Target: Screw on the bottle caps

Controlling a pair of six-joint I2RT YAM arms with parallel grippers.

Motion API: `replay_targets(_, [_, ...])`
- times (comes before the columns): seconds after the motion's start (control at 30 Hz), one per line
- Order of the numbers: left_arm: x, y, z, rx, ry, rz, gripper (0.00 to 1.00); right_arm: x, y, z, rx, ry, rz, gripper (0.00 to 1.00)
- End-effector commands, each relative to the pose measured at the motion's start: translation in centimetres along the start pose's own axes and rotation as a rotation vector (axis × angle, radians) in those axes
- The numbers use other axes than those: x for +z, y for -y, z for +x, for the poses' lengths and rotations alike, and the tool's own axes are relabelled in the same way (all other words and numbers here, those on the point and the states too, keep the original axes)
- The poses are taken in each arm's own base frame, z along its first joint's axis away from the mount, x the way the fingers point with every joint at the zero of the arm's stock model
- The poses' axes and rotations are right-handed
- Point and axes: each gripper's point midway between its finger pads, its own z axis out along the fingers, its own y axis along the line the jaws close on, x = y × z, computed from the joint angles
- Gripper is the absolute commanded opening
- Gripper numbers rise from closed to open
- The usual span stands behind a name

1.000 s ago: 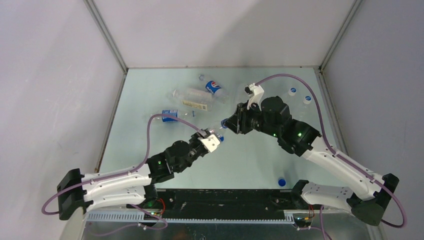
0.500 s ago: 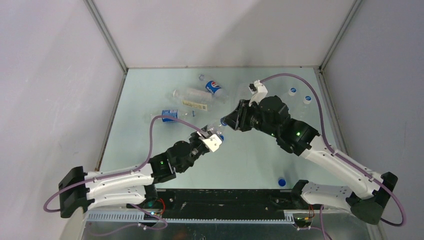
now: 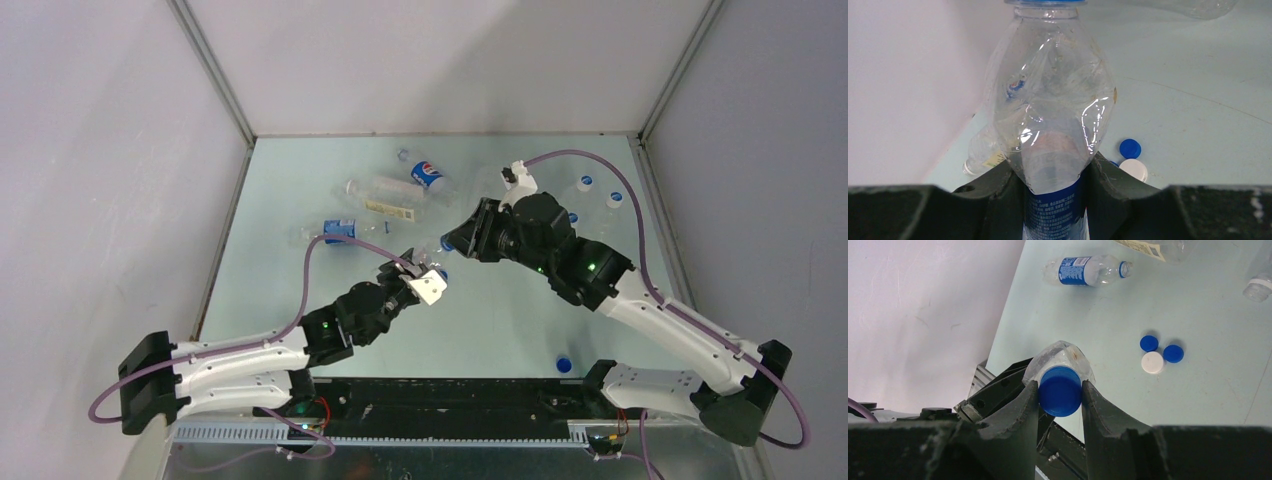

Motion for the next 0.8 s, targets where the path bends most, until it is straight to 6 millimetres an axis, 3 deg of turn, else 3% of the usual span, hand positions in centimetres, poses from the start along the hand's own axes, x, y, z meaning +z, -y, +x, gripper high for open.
replay_targets(0.0, [-0.4,-3.4,-8.3,-0.146,0.284,-0.095,0.24,0.6,0.4,4.2,0.031,-0.155,0.019,0.09])
replay_targets(0.57, [-0.7,-1.3,-5.5,-0.165,0.198,-0.019,0.24,-0.3,-0.4,2.6,-0.021,-0.091,-0.022,0.38])
replay_targets(0.77, [-0.7,-0.1,-5.0,-0.177,0.183,0.034,0.24,-0.7,-0.6,2.2,-0.04,-0.076,-0.037,0.38])
